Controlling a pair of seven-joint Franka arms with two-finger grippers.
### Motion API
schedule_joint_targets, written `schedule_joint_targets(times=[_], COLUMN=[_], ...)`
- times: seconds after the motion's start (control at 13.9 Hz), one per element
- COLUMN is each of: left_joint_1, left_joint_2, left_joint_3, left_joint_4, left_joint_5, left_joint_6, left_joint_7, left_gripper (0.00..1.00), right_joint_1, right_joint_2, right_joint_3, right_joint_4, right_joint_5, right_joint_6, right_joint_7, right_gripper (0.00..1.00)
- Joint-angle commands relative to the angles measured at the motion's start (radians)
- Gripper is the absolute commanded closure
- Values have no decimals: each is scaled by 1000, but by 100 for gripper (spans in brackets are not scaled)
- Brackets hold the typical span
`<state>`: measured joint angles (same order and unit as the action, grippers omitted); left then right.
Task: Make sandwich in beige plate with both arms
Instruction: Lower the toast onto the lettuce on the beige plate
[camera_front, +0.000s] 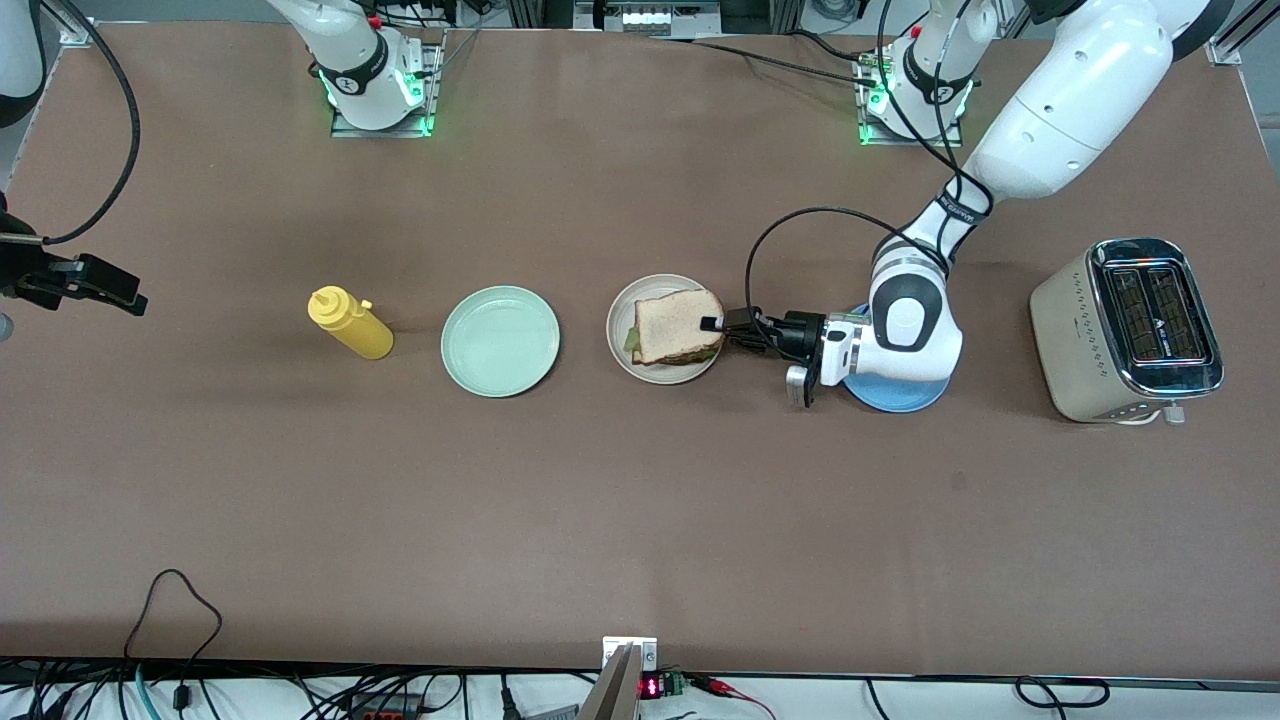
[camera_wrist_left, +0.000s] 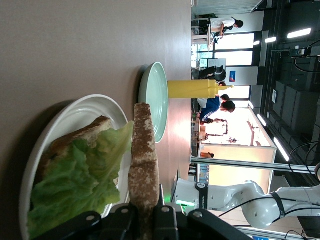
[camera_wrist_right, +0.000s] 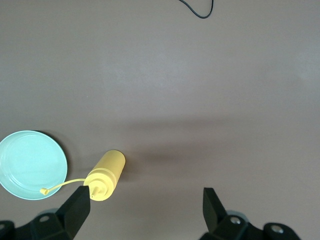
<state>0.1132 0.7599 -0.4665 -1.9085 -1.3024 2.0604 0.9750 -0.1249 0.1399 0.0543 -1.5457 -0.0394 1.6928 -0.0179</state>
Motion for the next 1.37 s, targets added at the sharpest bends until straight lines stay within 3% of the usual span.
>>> schedule_joint_targets(times=[0.0,0.58,0.79,0.86,0.94,1.08,1.3], left_joint_1=[-17,-27,-62,-64,-64,-66,-69], left_joint_2=[24,39,50,50,50,41,-10], left_joint_3=[20,32,66,66,66,66,65], left_joint_4=[17,28,29,29,29,25,25], left_joint_5=[-35,-18,-23,-26,-29,-31,-28], left_joint_6=[1,24,24,24,24,18,9], left_joint_7=[60,62,56,44,42,44,39], left_gripper=[100,97,87,79,64,0,0], right_joint_1=[-1,2,2,1,1,1,1], right_joint_2=[6,7,7,7,7,7,7], right_joint_3=[2,2,2,1,2,1,2], right_joint_4=[12,12,12,12,12,12,12], right_joint_5=[1,3,3,3,3,3,1], right_joint_6=[2,-1,1,1,2,2,2], right_joint_7=[12,13,13,13,12,12,12], right_gripper=[0,0,0,0,0,0,0])
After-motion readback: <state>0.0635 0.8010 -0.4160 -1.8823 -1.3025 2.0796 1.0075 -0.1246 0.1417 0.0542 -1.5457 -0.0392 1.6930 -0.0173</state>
